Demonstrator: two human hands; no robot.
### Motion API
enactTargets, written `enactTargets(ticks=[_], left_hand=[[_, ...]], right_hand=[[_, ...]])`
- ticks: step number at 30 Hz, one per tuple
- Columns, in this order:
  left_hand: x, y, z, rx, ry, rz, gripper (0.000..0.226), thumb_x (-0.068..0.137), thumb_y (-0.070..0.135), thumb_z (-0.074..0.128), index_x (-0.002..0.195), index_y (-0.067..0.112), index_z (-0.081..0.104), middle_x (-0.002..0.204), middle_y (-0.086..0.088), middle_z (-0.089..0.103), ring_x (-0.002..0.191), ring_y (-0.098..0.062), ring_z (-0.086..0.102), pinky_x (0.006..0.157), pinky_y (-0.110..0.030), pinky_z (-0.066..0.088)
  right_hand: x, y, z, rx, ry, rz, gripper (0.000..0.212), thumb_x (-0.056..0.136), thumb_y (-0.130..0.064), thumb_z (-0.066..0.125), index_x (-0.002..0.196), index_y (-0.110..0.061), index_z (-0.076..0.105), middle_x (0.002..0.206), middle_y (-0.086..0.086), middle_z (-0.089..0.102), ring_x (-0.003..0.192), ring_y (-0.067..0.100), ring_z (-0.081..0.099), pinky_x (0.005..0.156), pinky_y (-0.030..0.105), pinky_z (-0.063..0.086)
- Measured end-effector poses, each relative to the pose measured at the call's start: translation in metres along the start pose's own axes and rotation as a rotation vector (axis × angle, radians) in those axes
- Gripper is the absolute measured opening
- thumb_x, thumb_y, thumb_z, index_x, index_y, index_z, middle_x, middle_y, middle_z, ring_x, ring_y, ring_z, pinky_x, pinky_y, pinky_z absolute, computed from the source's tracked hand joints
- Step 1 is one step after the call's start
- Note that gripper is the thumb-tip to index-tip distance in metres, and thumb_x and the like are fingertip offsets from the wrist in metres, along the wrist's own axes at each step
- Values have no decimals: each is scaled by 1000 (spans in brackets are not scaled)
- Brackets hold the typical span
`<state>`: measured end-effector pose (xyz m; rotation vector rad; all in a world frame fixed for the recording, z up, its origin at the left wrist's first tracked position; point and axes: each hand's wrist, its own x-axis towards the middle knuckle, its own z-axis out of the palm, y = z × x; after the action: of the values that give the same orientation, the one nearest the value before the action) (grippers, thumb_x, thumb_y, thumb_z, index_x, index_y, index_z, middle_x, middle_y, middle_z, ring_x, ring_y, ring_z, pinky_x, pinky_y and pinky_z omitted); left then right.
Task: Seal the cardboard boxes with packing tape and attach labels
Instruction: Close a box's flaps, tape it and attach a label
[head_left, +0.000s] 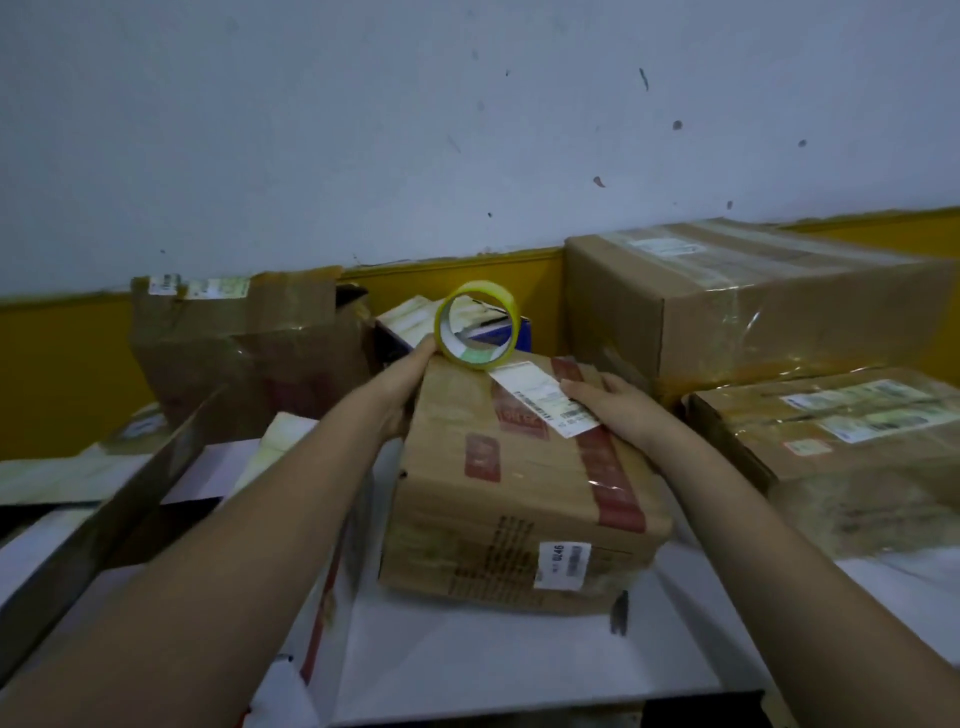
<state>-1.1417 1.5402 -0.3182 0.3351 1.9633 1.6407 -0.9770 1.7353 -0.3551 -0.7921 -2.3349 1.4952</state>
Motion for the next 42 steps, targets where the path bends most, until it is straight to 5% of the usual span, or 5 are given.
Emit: enactTargets(ticks=[3,13,18,32,42], left_hand=[[5,-23,-6,-79,33,5,37,105,40,44,89,13,64,55,-4,69,45,-14,67,39,-20,50],[12,-35,-25,-5,-2,12,19,104,24,55,105,13,70,75,-6,76,65,-19,73,59,-31,60],[30,-37,-29,260,49,126,32,107,23,47,132,10,61,120,-12,69,109,-30,66,98,-44,53],[39,-34,-25,591,85,141,49,108,41,34,152,22,42,155,-6,43,139,-26,44,118,-38,31],[56,-12,28,963,167,376,66,93,56,56,148,22,42,146,-9,52,130,-33,49,109,-52,42]], right_hand=[[-3,-9,11,-198,0,-48,64,98,-52,50,150,-16,37,150,11,44,128,29,49,98,31,40],[32,-55,49,-706,44,-252,113,74,-95,23,155,-16,28,161,12,27,147,34,24,114,48,27],[45,-78,86,-423,-116,-472,64,96,-45,59,148,-17,35,108,0,63,88,10,58,64,23,43],[42,-49,-28,-1155,283,-652,45,88,2,53,129,-16,47,113,9,53,103,30,45,79,41,50],[20,-16,-16,-543,410,-555,36,97,-1,43,131,-12,48,91,14,67,77,30,64,65,41,53]])
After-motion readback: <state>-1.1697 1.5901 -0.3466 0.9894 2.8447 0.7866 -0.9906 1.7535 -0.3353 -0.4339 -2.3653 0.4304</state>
